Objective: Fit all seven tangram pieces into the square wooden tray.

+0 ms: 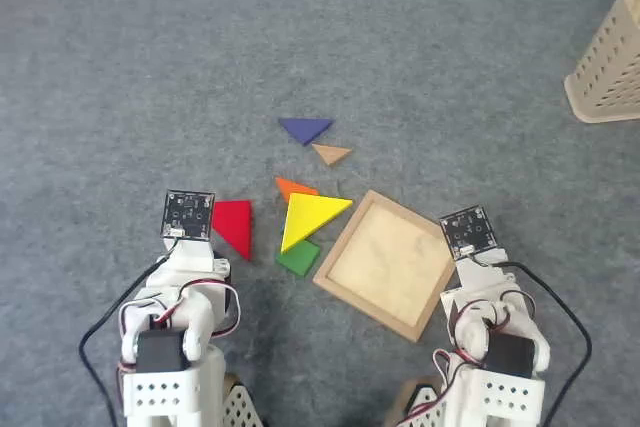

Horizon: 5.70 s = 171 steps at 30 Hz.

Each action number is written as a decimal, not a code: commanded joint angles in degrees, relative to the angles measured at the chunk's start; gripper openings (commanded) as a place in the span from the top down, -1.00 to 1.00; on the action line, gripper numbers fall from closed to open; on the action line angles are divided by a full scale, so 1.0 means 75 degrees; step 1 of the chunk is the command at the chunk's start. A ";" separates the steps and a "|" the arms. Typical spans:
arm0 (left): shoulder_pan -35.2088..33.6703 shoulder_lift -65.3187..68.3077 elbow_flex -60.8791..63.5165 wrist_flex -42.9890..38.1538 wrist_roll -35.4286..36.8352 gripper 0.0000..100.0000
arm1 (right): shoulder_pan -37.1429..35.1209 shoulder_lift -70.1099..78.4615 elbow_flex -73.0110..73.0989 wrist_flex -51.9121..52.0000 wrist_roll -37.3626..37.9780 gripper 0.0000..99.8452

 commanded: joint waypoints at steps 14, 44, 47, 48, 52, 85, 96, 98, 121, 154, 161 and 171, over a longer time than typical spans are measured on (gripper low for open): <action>-0.0023 -0.0047 -0.0041 0.0023 0.0047 0.98 | -0.0006 -0.0170 0.0117 0.0053 0.0117 0.99; -0.0023 -0.0047 -0.0041 0.0023 0.0047 0.98 | -0.0018 -0.0170 0.0117 0.0053 0.0082 0.99; -0.0023 -0.0047 -0.0041 0.0023 0.0047 0.98 | -0.0018 -0.0170 0.0117 0.0053 0.0094 0.99; -0.0023 -0.0047 -0.0041 0.0023 0.0047 0.98 | -0.0018 -0.0170 0.0117 0.0053 0.0094 0.99; -0.0023 -0.0047 -0.0041 0.0023 0.0047 0.98 | -0.0018 -0.0170 0.0117 0.0053 0.0105 0.99; -0.0023 -0.0047 -0.0041 0.0023 0.0047 0.98 | -0.0932 0.6171 -0.4173 -0.2010 -0.1770 0.69; -0.0023 -0.0047 -0.0041 0.0023 0.0047 0.98 | -0.1530 1.0602 -0.5357 -0.2632 -0.4009 0.57; -0.0023 -0.0047 -0.0041 0.0023 0.0047 0.98 | -0.1530 1.0930 -0.5357 -0.2784 -0.4220 0.57; -0.0023 -0.0047 -0.0041 0.0023 0.0047 0.98 | -0.1037 1.1856 -0.7021 -0.4062 -0.2790 0.99; -0.0023 -0.0047 -0.0041 0.0023 0.0047 0.98 | -0.1401 1.3122 -0.9026 -0.2632 -0.2309 0.61; -0.0023 -0.0047 -0.0041 0.0023 0.0047 0.98 | -0.2233 1.0942 -0.9014 -0.1940 -0.2368 0.62; -0.0023 -0.0047 -0.0041 0.0023 0.0047 0.98 | -0.5116 1.0438 -0.9026 -0.2397 -0.2379 0.62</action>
